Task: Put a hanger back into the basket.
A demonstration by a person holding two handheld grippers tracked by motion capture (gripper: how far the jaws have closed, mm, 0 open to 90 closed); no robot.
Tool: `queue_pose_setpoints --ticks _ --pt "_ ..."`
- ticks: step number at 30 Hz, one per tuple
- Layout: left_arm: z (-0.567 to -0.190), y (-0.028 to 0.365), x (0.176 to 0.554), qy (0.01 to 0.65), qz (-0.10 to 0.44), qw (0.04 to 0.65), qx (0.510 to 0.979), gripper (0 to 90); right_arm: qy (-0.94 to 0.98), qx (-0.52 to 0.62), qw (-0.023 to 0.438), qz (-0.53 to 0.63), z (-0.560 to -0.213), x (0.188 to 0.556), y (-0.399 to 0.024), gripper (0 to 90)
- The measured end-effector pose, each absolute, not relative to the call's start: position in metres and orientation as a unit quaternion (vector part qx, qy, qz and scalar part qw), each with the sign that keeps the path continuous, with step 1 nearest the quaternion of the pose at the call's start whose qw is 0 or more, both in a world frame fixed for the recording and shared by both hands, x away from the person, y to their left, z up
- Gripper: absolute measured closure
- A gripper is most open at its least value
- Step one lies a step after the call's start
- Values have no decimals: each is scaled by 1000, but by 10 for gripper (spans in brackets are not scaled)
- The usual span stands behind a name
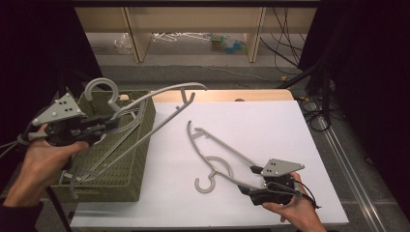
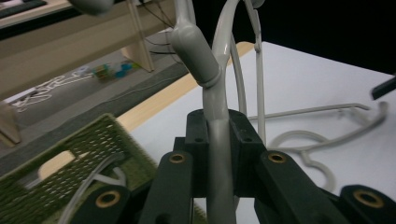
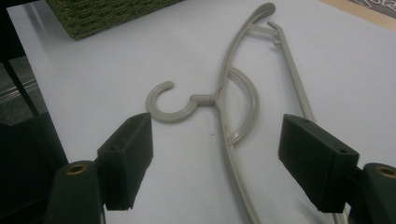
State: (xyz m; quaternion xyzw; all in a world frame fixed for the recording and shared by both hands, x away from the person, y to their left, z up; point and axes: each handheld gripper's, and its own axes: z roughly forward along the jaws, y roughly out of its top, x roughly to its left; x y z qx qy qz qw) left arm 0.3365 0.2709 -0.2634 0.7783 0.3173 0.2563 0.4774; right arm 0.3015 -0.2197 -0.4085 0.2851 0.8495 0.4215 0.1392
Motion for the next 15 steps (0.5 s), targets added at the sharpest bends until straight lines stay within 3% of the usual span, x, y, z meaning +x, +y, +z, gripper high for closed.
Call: queue_pose_setpoints --ticks 15 --pt "-280 332 379 382 335 413 756 799 851 286 130 420 -413 302 -218 242"
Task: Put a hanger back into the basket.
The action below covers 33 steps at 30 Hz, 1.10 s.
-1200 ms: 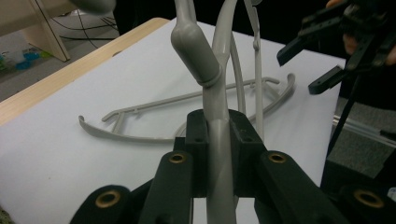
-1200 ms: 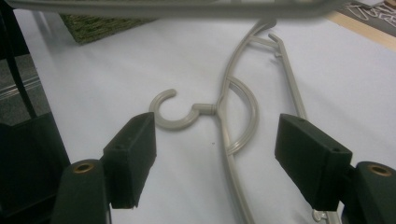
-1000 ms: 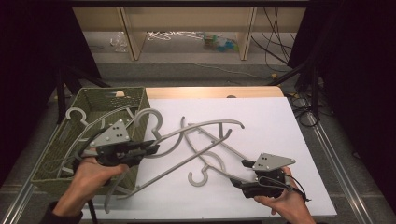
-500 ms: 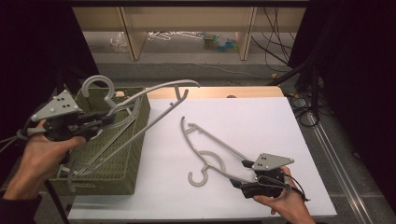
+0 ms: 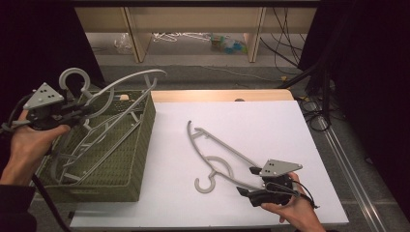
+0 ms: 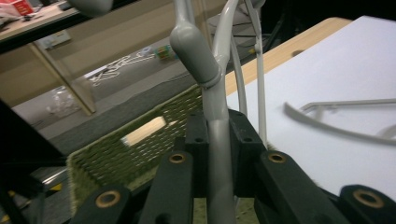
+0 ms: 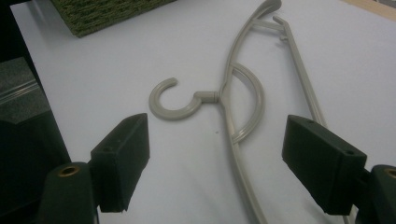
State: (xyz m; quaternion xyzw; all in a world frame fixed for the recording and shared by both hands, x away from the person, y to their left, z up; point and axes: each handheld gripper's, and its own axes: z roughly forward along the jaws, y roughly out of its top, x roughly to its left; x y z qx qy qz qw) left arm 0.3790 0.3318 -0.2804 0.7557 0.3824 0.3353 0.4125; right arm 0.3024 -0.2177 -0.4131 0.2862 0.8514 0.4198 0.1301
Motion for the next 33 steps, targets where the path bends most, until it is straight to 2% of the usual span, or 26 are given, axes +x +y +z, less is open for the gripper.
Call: queue_pose_setpoints --ticks 16,24,33 --pt "-317 367 400 421 355 393 736 799 856 283 123 414 -416 303 -216 245" --pt "-330 374 399 415 356 375 749 799 859 280 119 411 -416 303 -215 246" --pt "-349 377 402 423 334 344 769 798 860 279 118 412 -419 304 -215 247"
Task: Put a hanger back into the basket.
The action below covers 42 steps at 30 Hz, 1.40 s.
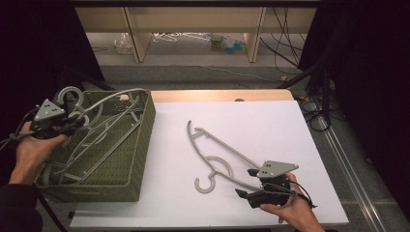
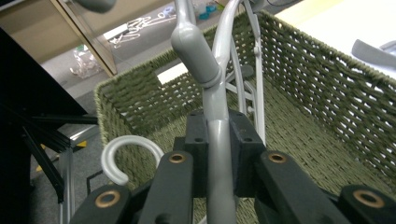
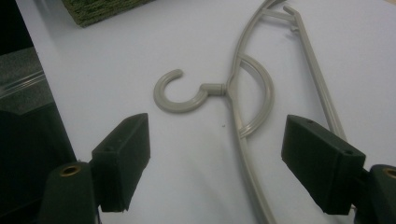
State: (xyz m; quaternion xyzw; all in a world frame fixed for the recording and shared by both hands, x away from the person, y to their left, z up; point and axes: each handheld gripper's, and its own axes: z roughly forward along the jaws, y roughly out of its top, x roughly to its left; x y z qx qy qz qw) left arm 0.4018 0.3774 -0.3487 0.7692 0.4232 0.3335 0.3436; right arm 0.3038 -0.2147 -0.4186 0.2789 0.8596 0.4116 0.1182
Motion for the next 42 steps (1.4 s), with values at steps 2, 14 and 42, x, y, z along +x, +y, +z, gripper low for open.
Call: queue_pose_setpoints --ticks 2,14,42 --pt "-351 377 403 427 330 338 771 797 861 279 118 409 -419 304 -215 247" --pt "-360 377 411 432 310 312 788 797 861 282 114 407 -419 304 -215 247" --pt "-404 380 422 478 295 276 780 725 865 278 114 401 -422 306 -215 251"
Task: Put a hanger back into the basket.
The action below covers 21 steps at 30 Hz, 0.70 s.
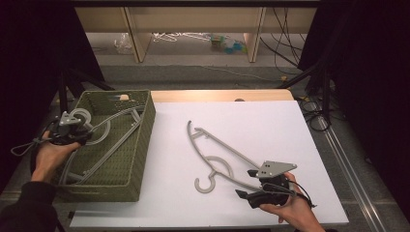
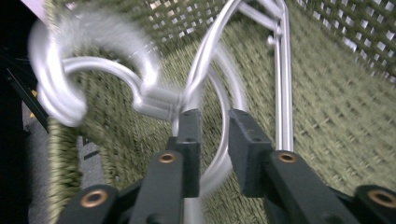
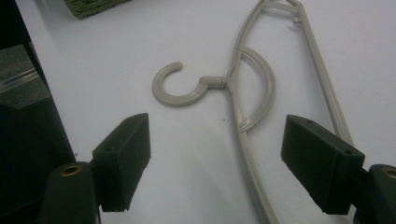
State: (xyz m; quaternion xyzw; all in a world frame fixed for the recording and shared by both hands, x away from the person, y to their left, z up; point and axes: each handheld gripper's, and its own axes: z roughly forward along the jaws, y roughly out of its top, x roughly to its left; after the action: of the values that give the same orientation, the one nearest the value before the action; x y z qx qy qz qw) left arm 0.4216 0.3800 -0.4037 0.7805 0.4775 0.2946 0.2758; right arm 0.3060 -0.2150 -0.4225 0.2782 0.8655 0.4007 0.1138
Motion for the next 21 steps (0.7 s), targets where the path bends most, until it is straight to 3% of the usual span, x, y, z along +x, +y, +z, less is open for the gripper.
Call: queue_pose_setpoints --ticks 9,13,15,21 --pt "-382 370 398 472 309 332 756 573 865 279 113 401 -424 306 -215 251" --pt "-373 355 383 468 309 362 745 494 865 279 112 401 -425 307 -215 248" --pt "-366 337 369 458 306 409 728 422 865 282 108 401 -427 307 -216 245" --pt "-366 307 349 430 295 450 725 371 865 287 104 399 -431 309 -216 242"
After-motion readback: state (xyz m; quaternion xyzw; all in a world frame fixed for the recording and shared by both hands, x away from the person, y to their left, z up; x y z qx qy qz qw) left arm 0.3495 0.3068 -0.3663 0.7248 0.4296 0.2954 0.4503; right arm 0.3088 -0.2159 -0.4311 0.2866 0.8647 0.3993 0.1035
